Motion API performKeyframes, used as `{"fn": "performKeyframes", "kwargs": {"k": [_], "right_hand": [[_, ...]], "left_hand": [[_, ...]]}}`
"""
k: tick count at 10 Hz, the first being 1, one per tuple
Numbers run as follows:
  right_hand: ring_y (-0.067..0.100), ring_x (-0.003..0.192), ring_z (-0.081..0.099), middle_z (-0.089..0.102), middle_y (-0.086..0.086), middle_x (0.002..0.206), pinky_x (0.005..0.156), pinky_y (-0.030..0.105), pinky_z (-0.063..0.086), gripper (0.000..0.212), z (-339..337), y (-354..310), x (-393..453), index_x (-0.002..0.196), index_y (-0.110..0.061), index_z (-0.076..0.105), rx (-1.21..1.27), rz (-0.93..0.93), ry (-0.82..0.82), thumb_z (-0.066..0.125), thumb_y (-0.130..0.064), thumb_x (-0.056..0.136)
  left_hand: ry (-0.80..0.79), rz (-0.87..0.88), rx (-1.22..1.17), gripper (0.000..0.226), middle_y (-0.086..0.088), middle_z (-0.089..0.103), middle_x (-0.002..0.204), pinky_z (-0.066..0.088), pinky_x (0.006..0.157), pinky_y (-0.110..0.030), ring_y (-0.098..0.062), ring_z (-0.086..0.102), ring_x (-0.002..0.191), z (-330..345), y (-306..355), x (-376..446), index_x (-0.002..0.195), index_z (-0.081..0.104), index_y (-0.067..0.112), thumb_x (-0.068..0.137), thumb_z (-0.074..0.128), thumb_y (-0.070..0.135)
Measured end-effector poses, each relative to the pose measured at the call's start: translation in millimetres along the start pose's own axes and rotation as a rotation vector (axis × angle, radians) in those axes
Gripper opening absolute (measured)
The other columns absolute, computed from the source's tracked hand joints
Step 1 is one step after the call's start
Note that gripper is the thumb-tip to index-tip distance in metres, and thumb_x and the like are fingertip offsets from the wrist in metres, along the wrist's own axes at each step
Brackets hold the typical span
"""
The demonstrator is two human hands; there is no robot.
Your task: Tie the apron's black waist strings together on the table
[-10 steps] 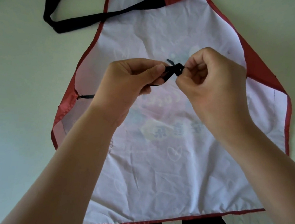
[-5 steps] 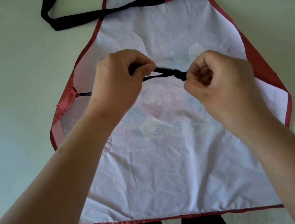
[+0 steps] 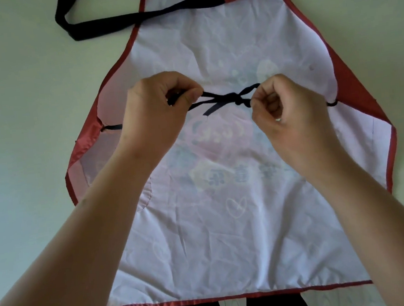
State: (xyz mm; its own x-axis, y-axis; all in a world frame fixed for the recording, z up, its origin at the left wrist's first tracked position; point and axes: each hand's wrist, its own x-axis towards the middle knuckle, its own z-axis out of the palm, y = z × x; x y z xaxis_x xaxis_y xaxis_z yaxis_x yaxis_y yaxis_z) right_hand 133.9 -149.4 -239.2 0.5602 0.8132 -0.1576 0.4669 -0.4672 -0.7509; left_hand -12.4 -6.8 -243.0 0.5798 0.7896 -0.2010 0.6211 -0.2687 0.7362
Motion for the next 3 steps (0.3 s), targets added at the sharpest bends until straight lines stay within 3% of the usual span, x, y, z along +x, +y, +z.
{"fn": "performKeyframes", "kwargs": {"k": [1,2,3], "right_hand": [[0.009,0.074,0.061,0.066,-0.002,0.081,0.066,0.016,0.049,0.003,14,14,-5,0.097,-0.01,0.063,-0.017,0.005,-0.083,0.06,-0.011,0.096],[0.013,0.083,0.064,0.066,-0.005,0.095,0.071,0.013,0.047,0.016,13,19,-11,0.109,-0.01,0.064,-0.064,0.021,-0.078,0.058,-0.02,0.099],[0.007,0.086,0.064,0.068,-0.006,0.097,0.072,0.006,0.044,0.018,-18,10,-16,0.111,-0.012,0.067,0.022,-0.018,0.103,0.056,-0.02,0.1]], "left_hand": [[-0.051,-0.016,0.026,0.007,0.01,0.071,0.081,0.045,0.065,-0.003,0.002,0.061,0.071,9,-13,-7,0.092,0.077,0.018,0.089,0.071,0.02],[-0.088,0.013,0.071,0.008,0.004,0.075,0.088,0.044,0.071,-0.001,-0.002,0.063,0.075,18,-31,-13,0.093,0.077,0.017,0.088,0.071,0.017],[-0.08,0.101,0.191,0.015,-0.002,0.075,0.105,0.047,0.084,-0.015,-0.018,0.067,0.098,25,-45,-21,0.101,0.076,0.014,0.087,0.07,0.016]]}}
